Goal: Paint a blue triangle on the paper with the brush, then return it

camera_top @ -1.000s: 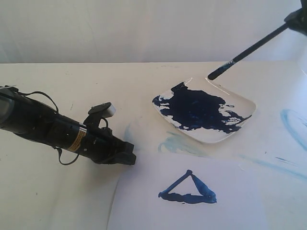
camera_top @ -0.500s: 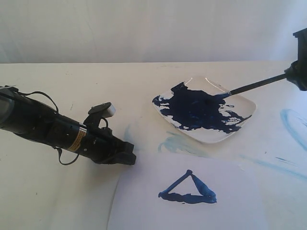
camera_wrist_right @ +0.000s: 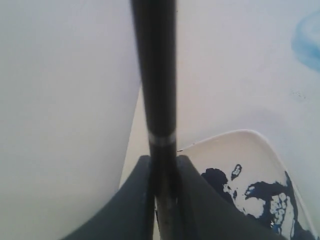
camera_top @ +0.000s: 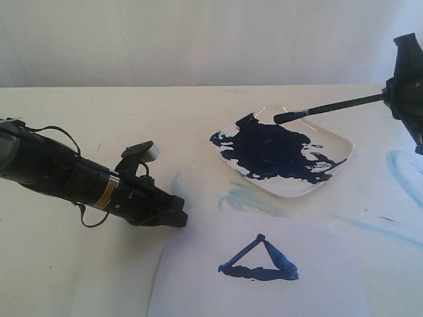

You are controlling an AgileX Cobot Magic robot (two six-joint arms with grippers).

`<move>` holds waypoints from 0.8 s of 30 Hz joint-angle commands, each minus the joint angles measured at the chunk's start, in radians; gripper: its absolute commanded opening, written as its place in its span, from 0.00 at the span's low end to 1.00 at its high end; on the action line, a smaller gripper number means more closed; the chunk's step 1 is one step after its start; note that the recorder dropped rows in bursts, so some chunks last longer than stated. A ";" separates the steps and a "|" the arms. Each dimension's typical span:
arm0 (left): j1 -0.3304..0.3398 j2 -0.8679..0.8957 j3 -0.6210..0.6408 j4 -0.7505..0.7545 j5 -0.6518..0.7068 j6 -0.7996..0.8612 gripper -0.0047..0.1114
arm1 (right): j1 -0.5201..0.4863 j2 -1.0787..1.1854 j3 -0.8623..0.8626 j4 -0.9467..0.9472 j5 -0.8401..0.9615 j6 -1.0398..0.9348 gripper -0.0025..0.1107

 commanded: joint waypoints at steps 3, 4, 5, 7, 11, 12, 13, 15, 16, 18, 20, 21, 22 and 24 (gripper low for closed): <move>-0.004 0.001 0.001 0.016 0.020 0.002 0.04 | 0.004 0.076 0.003 0.001 0.081 0.016 0.02; -0.004 0.001 0.001 0.016 0.020 0.002 0.04 | 0.006 0.087 0.003 0.001 0.086 0.027 0.02; -0.004 0.001 0.001 0.016 0.020 0.002 0.04 | 0.011 0.100 0.003 0.001 0.089 0.037 0.02; -0.004 0.001 0.001 0.016 0.017 0.002 0.04 | 0.016 0.113 0.003 0.001 0.091 0.059 0.02; -0.004 0.001 0.001 0.016 0.018 0.002 0.04 | 0.022 0.130 0.003 0.001 0.080 0.092 0.02; -0.004 0.001 0.001 0.016 0.018 0.002 0.04 | 0.022 0.132 0.003 0.001 0.076 0.092 0.02; -0.004 0.001 0.001 0.016 0.018 0.002 0.04 | 0.022 0.137 0.003 0.001 0.074 0.092 0.02; -0.004 0.001 0.001 0.016 0.018 0.005 0.04 | 0.022 0.144 0.003 0.001 0.070 0.092 0.02; -0.004 0.001 0.001 0.016 0.018 0.009 0.04 | 0.022 0.146 0.003 0.001 0.070 0.092 0.02; -0.004 0.001 0.001 0.016 0.018 0.009 0.04 | 0.022 0.158 0.003 0.001 0.070 0.094 0.02; -0.004 0.001 0.001 0.016 0.018 0.009 0.04 | 0.022 0.171 0.003 -0.001 0.070 0.090 0.02; -0.004 0.001 0.001 0.016 0.018 0.009 0.04 | 0.022 0.176 0.003 -0.001 0.070 0.090 0.02; -0.004 0.001 0.001 0.016 0.018 0.009 0.04 | 0.022 0.181 0.003 -0.001 0.070 0.090 0.02; -0.004 0.001 0.001 0.016 0.018 0.009 0.04 | 0.022 0.192 0.003 -0.001 0.077 0.090 0.02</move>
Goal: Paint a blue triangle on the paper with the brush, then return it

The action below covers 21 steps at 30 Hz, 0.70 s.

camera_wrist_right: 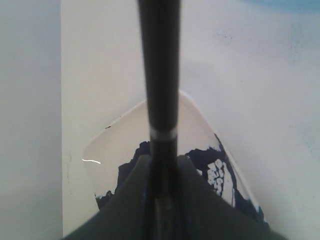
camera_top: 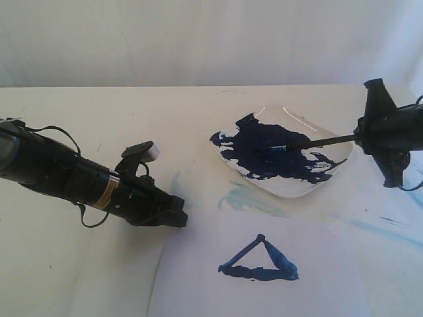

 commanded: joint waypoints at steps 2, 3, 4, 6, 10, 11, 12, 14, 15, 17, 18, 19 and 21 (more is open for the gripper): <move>-0.004 0.001 0.001 0.016 0.014 0.006 0.04 | 0.001 0.024 0.003 -0.005 0.008 -0.007 0.02; -0.004 0.001 0.001 0.016 0.013 0.006 0.04 | 0.001 0.028 0.003 -0.005 0.008 -0.007 0.02; -0.004 0.001 0.001 0.016 0.008 0.006 0.04 | 0.001 0.030 0.003 -0.005 0.008 -0.007 0.02; -0.004 0.001 0.001 0.016 0.001 0.006 0.04 | 0.001 0.034 0.003 -0.005 0.002 -0.007 0.02; -0.004 0.001 0.001 0.016 -0.004 0.006 0.04 | 0.001 0.041 0.003 -0.003 -0.019 -0.002 0.02; -0.004 0.001 0.001 0.016 -0.004 0.006 0.04 | 0.001 0.043 0.003 -0.003 -0.030 -0.002 0.02; -0.004 0.001 0.001 0.016 -0.004 0.006 0.04 | 0.001 0.045 0.003 -0.003 -0.039 -0.002 0.02; -0.004 0.001 0.001 0.016 -0.004 0.006 0.04 | 0.001 0.050 0.003 -0.003 -0.050 -0.002 0.02; -0.004 0.001 0.001 0.016 -0.004 0.006 0.04 | 0.001 0.055 0.003 -0.003 -0.055 0.001 0.02; -0.004 0.001 0.001 0.016 -0.004 0.006 0.04 | 0.001 0.064 0.003 -0.003 -0.062 0.022 0.02; -0.004 0.001 0.001 0.016 -0.004 0.006 0.04 | 0.001 0.070 0.003 -0.003 -0.074 0.024 0.02; -0.004 0.001 0.001 0.016 -0.004 0.006 0.04 | 0.001 0.074 0.005 -0.003 -0.077 0.024 0.02; -0.004 0.001 0.001 0.016 -0.004 0.006 0.04 | 0.001 0.089 0.005 -0.003 -0.082 0.047 0.02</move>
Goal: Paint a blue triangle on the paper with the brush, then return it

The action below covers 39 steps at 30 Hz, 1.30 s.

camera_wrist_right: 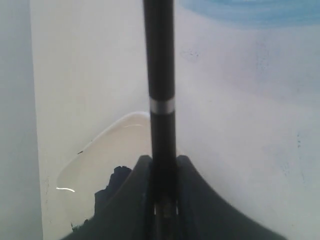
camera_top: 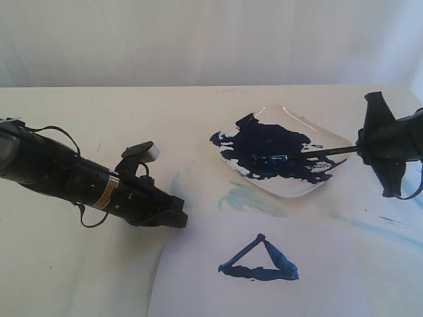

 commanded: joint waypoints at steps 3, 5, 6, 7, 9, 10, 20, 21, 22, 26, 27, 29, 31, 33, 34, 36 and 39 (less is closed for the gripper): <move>-0.004 0.001 0.001 0.014 0.002 0.005 0.04 | 0.001 0.025 0.005 -0.014 -0.038 0.021 0.02; -0.004 0.001 0.001 0.014 0.002 0.005 0.04 | 0.001 0.025 0.005 -0.014 -0.042 0.021 0.02; -0.004 0.001 0.001 0.014 0.002 0.005 0.04 | 0.001 0.025 0.005 -0.014 -0.044 0.021 0.02; -0.004 0.001 0.001 0.014 0.002 0.005 0.04 | 0.001 0.025 0.005 -0.014 -0.044 0.021 0.02; -0.004 0.001 0.001 0.014 0.005 0.005 0.04 | 0.001 0.025 0.005 -0.018 -0.053 0.021 0.02; -0.004 0.001 0.001 0.014 0.009 0.005 0.04 | 0.001 0.025 0.005 -0.018 -0.053 0.019 0.02; -0.004 0.001 0.001 0.014 0.038 0.003 0.04 | 0.001 0.025 0.005 -0.018 -0.061 0.017 0.02; -0.004 0.001 0.001 0.014 0.038 0.003 0.04 | 0.001 0.025 0.005 -0.018 -0.061 0.017 0.02; -0.004 0.001 0.001 0.014 0.038 0.003 0.04 | 0.001 0.025 0.005 -0.018 -0.062 0.021 0.02; -0.004 0.001 0.001 0.014 0.038 0.003 0.04 | 0.001 0.025 0.005 -0.018 -0.066 0.025 0.02; -0.004 0.001 0.001 0.014 0.038 0.003 0.04 | 0.001 0.025 0.005 -0.018 -0.066 0.025 0.02; -0.004 0.001 0.001 0.014 0.038 0.003 0.04 | 0.001 0.025 0.005 -0.018 -0.066 0.039 0.02; -0.004 0.001 0.001 0.014 0.038 0.003 0.04 | 0.001 0.025 0.005 -0.018 -0.066 0.039 0.02; -0.004 0.001 0.001 0.014 0.038 0.003 0.04 | 0.001 0.025 0.005 -0.018 -0.066 0.039 0.02; -0.004 0.001 0.001 0.014 0.038 0.003 0.04 | 0.001 0.025 0.005 -0.018 -0.066 0.039 0.03; -0.004 0.001 0.001 0.014 0.031 0.003 0.04 | 0.001 0.025 0.005 -0.018 -0.068 0.039 0.05; -0.004 0.001 0.001 0.014 0.029 0.003 0.04 | 0.001 0.027 0.005 -0.018 -0.068 0.039 0.11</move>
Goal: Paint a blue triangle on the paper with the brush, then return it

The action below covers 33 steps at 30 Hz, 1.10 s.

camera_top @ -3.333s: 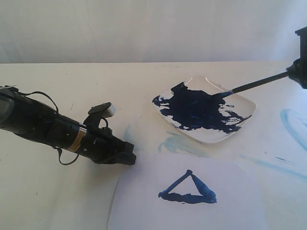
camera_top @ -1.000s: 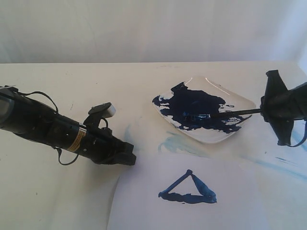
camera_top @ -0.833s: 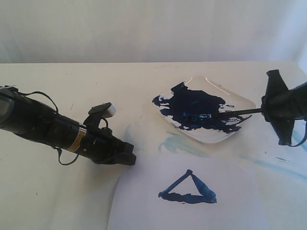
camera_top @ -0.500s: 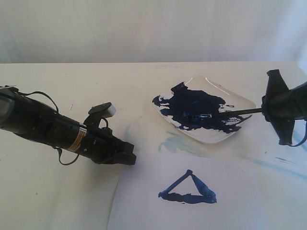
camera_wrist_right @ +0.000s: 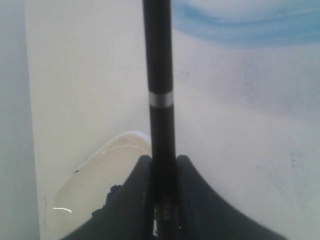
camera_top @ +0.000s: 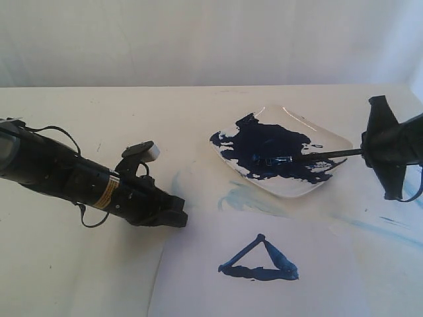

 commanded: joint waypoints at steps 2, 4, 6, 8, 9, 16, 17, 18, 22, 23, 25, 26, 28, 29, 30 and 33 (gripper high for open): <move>-0.004 0.001 0.001 0.017 0.023 0.001 0.04 | 0.001 0.006 0.005 -0.011 -0.016 0.002 0.15; -0.004 0.001 0.001 0.017 0.023 0.001 0.04 | 0.001 0.006 0.005 -0.011 -0.016 0.002 0.18; -0.004 0.001 0.001 0.017 0.023 0.001 0.04 | 0.001 0.006 0.005 -0.009 -0.015 0.009 0.19; -0.004 0.001 0.001 0.017 0.022 0.001 0.04 | 0.001 0.006 0.005 -0.009 -0.012 0.019 0.21; -0.004 0.001 0.001 0.017 0.022 0.004 0.04 | 0.001 0.006 0.005 -0.009 -0.012 0.023 0.22; -0.004 0.001 0.001 0.017 0.022 0.004 0.04 | 0.001 -0.008 0.005 -0.011 0.014 -0.021 0.27; -0.004 0.001 0.001 0.017 0.022 0.004 0.04 | 0.001 -0.020 0.005 -0.011 0.019 -0.065 0.27; -0.004 0.001 0.001 0.017 0.022 0.004 0.04 | 0.001 -0.036 0.005 -0.011 0.024 -0.114 0.27; -0.004 0.001 0.001 0.017 0.022 0.004 0.04 | 0.001 -0.131 0.008 -0.011 0.025 -0.423 0.27; -0.004 0.001 0.001 0.017 0.022 0.004 0.04 | 0.001 -0.163 0.012 -0.011 0.025 -0.465 0.27; -0.004 0.001 0.001 0.017 0.022 0.004 0.04 | 0.001 -0.226 0.016 -0.011 0.037 -0.581 0.25; -0.004 0.001 0.001 0.017 0.022 0.004 0.04 | 0.001 -0.262 0.016 -0.011 0.054 -0.656 0.22; -0.004 0.001 0.001 0.017 0.022 0.004 0.04 | 0.001 -0.365 0.016 -0.011 0.156 -0.834 0.13; -0.004 0.001 0.001 0.017 0.022 0.004 0.04 | 0.001 -0.401 0.016 -0.011 0.189 -0.886 0.10; -0.004 0.001 0.001 0.017 0.022 0.004 0.04 | 0.001 -0.438 0.016 -0.011 0.241 -0.942 0.05; -0.004 0.001 0.001 0.017 0.022 0.004 0.04 | 0.001 -0.569 0.016 -0.013 0.410 -1.112 0.02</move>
